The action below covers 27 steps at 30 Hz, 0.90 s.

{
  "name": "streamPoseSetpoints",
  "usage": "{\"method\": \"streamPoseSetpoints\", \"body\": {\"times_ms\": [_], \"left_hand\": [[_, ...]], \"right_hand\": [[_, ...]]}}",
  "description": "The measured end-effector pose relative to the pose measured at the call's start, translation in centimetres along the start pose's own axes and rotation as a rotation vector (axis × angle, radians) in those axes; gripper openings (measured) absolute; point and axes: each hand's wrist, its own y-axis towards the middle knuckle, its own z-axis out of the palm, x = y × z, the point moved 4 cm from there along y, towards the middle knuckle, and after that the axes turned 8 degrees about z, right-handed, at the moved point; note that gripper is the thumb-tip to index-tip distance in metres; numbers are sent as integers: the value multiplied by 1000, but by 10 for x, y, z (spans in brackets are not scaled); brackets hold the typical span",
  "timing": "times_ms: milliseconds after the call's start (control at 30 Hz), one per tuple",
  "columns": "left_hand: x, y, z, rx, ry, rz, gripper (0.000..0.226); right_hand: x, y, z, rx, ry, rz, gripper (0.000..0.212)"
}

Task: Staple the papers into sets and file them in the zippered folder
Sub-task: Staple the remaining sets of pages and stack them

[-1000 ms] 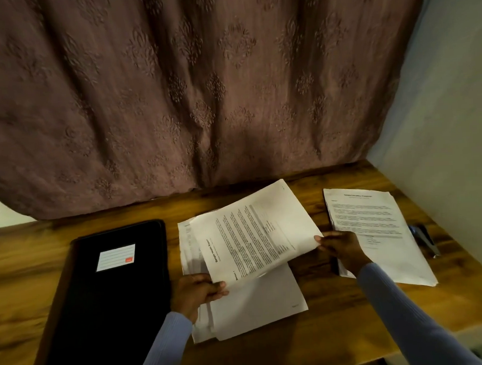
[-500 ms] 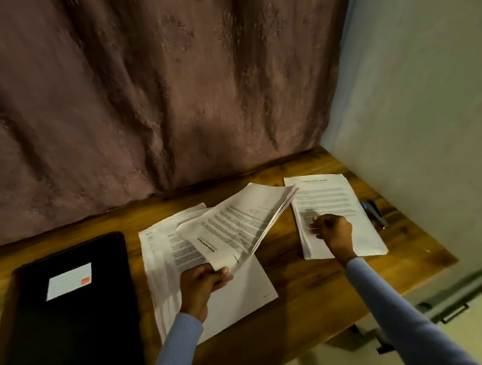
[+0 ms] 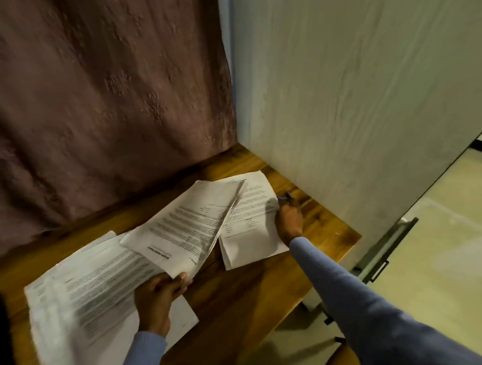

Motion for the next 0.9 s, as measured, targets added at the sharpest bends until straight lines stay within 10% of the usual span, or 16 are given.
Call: {"method": "streamPoseSetpoints", "body": {"times_ms": [600,900], "left_hand": [[-3,7,5,-36,25,28,14],[-31,-6,-58,-134,-75,109,25]], "right_hand": [[17,14,-23,-104,-19,-161,39],[104,-97,22,112,238,-353,28]]}}
